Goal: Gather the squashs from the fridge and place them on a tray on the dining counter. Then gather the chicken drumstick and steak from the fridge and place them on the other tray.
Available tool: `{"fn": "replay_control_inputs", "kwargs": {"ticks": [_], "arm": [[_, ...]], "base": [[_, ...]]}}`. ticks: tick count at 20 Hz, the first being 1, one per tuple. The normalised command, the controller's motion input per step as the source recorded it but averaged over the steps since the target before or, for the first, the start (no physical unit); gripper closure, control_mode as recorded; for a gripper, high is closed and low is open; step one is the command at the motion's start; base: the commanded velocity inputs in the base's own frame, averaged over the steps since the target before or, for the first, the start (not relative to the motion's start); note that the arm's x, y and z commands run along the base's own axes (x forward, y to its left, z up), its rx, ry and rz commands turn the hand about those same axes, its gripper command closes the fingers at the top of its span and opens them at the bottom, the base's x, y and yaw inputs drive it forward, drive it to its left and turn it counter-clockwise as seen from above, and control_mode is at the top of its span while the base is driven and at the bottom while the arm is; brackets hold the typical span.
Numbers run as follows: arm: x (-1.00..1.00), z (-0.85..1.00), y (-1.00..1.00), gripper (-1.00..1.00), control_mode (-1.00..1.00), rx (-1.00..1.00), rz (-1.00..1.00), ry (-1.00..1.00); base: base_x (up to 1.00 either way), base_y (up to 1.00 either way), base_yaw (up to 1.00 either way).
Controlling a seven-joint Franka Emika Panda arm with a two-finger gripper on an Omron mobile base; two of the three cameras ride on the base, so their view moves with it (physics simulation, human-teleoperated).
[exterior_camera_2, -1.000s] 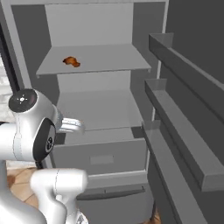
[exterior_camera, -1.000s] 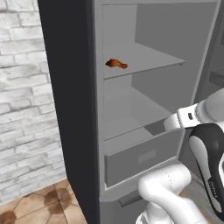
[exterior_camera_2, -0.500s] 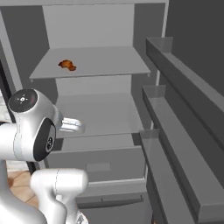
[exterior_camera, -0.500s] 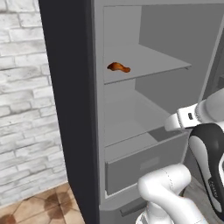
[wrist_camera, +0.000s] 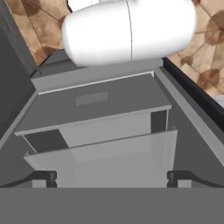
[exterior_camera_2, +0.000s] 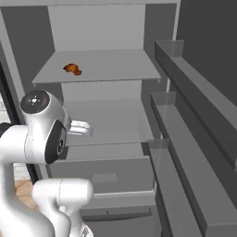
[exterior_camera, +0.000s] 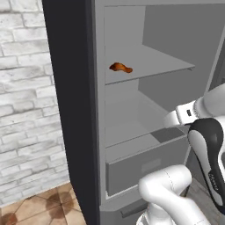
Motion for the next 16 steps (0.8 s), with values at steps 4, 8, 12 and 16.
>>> {"fn": "replay_control_inputs", "kwargs": {"ticks": [4,8,12,16], "arm": [[0.57,0.32,0.04,-1.00,-1.00,0.01,0.07,0.00],[0.55,0.60,0.16,-1.00,-1.00,0.00,0.09,-0.01],[0.49,0.72,0.27,-1.00,-1.00,-0.01,0.02,-0.07],[0.49,0.59,0.22,-1.00,-1.00,-0.02,-0.01,-0.11]], "base": [[0.00,0.00,0.00],[0.00,0.00,0.00],[0.00,0.00,0.00],[0.00,0.00,0.00]]}}
